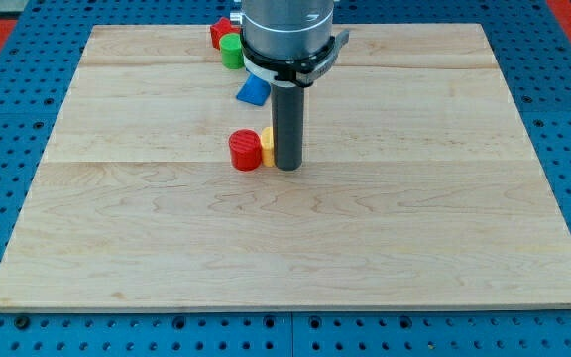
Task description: Locate your arm top left corner of the board
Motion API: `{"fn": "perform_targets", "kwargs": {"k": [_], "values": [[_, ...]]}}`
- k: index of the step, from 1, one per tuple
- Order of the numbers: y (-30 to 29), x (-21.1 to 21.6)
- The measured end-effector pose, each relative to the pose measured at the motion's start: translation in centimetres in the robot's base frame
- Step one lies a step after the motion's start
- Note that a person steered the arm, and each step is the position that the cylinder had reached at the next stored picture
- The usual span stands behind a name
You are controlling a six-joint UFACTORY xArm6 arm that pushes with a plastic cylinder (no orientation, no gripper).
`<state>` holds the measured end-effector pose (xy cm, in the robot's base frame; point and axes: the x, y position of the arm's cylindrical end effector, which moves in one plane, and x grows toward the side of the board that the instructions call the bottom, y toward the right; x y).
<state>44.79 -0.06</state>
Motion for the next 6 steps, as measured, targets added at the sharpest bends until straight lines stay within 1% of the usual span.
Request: {"fn": "perform_targets", "kwargs": {"k": [1, 2, 3, 4, 5, 6], "values": [[-0.4, 6.0], [-6.9, 10.3], [-19.8, 8.4], [-29.7, 2.7], [-30.4, 0.6], [-30.3, -8.9]]}}
